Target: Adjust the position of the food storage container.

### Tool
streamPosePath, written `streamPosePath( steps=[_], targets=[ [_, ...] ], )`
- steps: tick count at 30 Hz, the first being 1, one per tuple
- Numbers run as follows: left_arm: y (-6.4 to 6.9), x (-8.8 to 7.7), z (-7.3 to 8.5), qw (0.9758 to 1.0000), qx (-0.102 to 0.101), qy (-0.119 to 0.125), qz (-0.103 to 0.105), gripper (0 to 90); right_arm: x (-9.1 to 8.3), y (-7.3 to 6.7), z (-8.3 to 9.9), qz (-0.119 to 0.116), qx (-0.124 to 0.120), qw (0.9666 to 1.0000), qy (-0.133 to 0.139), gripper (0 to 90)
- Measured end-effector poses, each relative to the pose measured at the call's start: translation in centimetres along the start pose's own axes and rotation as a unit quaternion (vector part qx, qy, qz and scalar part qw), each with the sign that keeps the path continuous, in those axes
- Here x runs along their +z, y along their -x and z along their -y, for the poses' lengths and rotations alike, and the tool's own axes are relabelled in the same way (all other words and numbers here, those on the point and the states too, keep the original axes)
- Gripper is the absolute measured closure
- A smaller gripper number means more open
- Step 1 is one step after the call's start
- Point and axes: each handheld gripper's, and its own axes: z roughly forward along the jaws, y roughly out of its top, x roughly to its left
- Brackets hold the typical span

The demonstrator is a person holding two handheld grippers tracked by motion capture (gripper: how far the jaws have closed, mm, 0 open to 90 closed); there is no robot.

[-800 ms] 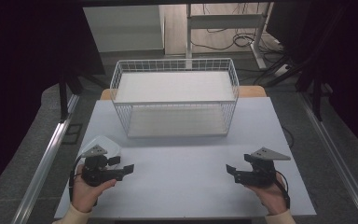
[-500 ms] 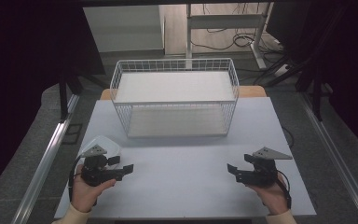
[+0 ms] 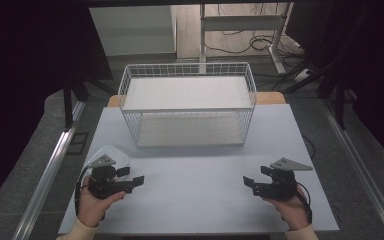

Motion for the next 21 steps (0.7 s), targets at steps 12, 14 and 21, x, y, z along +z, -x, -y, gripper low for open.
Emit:
streamPosePath(
  steps=[12,14,21],
  targets=[
    [-0.7,-1.2,-0.3,0.9998,-0.003,0.018,-0.004,27.2,0.1,-1.0,-0.2,-0.004,-0.014,0.9999,-0.002,22.6],
    [-0.8,-1.6,-0.4,0.9997,-0.005,0.021,-0.006,27.2,0.1,-1.0,-0.2,-0.004,-0.015,0.9999,-0.003,22.7],
    [-1.1,-3.3,-1.1,0.9989,-0.007,0.043,-0.015,27.3,0.1,-0.7,0.0,0.001,-0.011,0.9999,-0.006,23.4]
  ],
)
